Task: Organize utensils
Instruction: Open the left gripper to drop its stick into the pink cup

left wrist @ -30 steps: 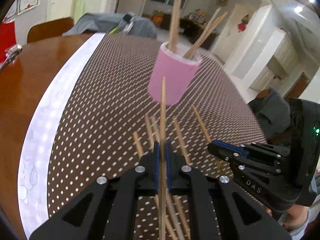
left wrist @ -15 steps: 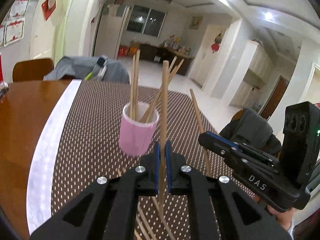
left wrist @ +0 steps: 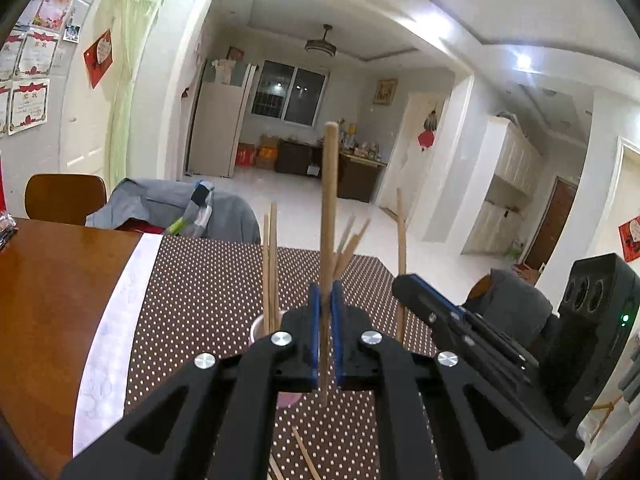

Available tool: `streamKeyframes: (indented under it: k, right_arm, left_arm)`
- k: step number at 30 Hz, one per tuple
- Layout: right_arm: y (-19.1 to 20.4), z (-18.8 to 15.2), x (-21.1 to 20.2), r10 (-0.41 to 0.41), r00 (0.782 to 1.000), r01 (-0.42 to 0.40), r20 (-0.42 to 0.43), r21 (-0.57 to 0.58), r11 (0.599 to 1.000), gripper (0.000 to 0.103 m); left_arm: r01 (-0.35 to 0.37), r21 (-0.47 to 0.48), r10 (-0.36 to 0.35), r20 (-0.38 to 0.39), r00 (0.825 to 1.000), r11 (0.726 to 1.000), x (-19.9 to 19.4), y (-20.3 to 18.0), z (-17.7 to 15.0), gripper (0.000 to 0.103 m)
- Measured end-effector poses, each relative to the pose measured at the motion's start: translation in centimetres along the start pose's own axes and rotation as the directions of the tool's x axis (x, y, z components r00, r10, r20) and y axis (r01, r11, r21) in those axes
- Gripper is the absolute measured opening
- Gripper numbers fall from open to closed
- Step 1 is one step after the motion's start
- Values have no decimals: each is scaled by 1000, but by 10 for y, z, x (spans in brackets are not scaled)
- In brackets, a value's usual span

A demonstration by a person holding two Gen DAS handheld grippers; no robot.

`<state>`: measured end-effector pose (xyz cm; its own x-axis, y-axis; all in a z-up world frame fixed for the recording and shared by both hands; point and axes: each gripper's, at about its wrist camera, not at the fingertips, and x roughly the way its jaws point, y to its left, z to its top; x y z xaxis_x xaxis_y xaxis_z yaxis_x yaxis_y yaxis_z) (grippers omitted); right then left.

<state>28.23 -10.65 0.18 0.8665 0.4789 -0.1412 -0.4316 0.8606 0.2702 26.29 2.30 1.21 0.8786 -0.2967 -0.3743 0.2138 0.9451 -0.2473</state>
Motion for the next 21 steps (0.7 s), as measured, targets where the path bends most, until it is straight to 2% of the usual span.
streamKeyframes:
  k: [6, 14, 18, 21]
  right_arm:
    - [3, 14, 13, -25, 993, 26, 119, -2, 1000, 6]
    - [2, 14, 26, -58, 966, 62, 252, -7, 998, 6]
    - [1, 13, 37, -71, 956, 72, 285, 5, 997, 6]
    - [2, 10, 43, -73, 951, 75, 302, 6, 997, 6]
  left_arm:
    - [9, -33, -7, 53, 999, 999, -8, 9, 12, 6]
    - [-7, -72, 17, 142, 990, 997, -11, 21, 21, 6]
    - [-33, -56, 40, 133, 990, 998, 2, 22, 19, 6]
    - [-45, -55, 50, 90, 995, 997, 18, 24, 16, 6]
